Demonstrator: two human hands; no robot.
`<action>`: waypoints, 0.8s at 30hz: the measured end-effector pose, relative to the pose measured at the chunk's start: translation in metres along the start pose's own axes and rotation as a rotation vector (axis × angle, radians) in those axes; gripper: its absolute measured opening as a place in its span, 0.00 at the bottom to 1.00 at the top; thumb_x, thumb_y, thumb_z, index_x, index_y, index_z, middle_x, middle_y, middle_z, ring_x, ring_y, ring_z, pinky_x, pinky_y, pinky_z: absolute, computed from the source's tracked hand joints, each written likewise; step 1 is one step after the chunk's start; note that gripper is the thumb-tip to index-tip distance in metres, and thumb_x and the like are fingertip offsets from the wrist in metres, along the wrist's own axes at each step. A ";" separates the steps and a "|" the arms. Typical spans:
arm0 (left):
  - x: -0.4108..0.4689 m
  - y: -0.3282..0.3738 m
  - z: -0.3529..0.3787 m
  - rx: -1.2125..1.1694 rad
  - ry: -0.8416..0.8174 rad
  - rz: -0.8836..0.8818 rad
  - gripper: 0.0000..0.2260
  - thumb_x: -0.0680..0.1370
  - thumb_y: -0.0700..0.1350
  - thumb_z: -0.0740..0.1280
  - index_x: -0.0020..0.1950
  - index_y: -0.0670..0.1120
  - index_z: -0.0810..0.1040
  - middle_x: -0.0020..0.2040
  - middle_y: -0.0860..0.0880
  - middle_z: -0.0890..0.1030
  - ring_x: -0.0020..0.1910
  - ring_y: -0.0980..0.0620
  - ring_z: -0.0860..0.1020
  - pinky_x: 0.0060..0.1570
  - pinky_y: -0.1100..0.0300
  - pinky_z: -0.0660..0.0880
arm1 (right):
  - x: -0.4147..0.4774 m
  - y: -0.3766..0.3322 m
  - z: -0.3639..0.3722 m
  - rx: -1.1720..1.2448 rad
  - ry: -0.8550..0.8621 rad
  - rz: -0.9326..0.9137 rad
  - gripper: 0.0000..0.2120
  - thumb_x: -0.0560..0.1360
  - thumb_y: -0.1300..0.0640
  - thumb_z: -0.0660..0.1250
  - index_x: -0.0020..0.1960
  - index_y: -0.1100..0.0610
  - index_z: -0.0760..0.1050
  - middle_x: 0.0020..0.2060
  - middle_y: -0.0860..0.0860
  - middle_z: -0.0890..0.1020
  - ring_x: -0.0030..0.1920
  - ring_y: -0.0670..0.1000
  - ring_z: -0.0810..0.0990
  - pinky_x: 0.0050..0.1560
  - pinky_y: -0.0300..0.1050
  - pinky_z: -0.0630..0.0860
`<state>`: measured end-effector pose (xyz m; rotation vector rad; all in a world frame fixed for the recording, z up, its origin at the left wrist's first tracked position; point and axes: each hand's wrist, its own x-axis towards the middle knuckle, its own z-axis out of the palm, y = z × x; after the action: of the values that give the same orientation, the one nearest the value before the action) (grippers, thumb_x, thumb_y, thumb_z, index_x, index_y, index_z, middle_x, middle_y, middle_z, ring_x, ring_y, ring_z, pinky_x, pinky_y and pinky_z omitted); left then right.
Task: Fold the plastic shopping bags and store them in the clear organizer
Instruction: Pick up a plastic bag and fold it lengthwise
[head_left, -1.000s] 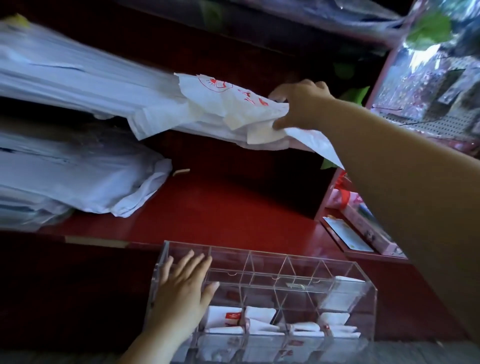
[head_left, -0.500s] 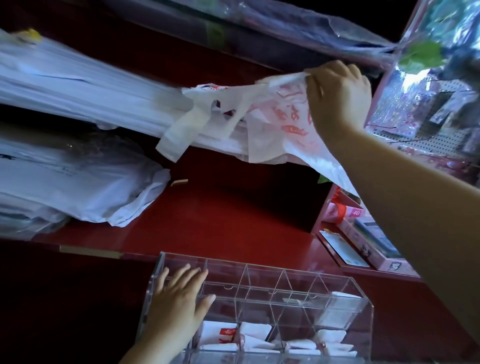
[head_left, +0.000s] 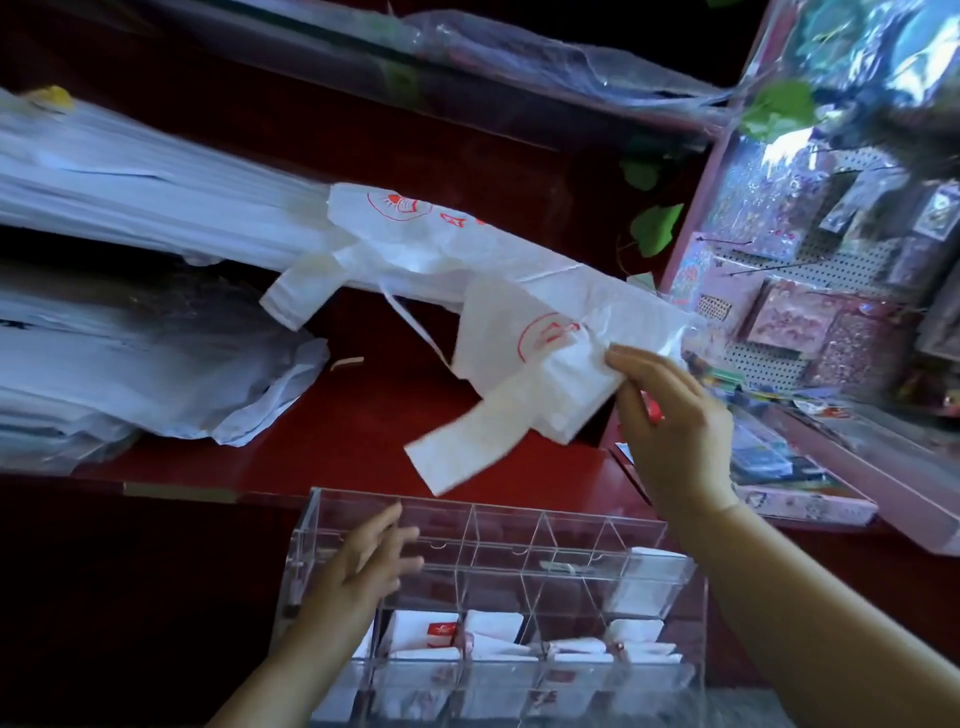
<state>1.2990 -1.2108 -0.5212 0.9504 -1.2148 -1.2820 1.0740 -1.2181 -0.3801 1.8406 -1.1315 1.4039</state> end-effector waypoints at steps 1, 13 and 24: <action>0.000 0.000 0.003 -0.079 -0.023 -0.056 0.46 0.40 0.77 0.67 0.54 0.58 0.70 0.48 0.57 0.80 0.41 0.57 0.82 0.42 0.62 0.75 | -0.010 0.002 -0.005 0.036 0.004 0.034 0.11 0.71 0.60 0.61 0.46 0.64 0.80 0.46 0.55 0.83 0.50 0.42 0.76 0.50 0.23 0.67; -0.012 0.003 0.033 -0.436 -0.083 -0.287 0.20 0.75 0.59 0.50 0.62 0.51 0.68 0.53 0.49 0.79 0.49 0.49 0.78 0.45 0.53 0.73 | -0.168 -0.015 -0.041 0.257 -0.193 0.174 0.05 0.71 0.58 0.61 0.44 0.50 0.72 0.50 0.42 0.77 0.53 0.33 0.74 0.51 0.25 0.69; -0.019 -0.022 0.049 0.105 0.155 -0.289 0.05 0.76 0.48 0.65 0.41 0.52 0.71 0.42 0.54 0.76 0.47 0.51 0.75 0.43 0.60 0.68 | -0.188 -0.008 -0.021 0.594 -0.255 1.074 0.14 0.70 0.75 0.65 0.35 0.58 0.76 0.30 0.42 0.82 0.30 0.38 0.77 0.34 0.29 0.72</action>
<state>1.2489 -1.1880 -0.5373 1.3138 -1.0590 -1.3490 1.0524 -1.1434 -0.5530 1.8658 -2.2152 2.3112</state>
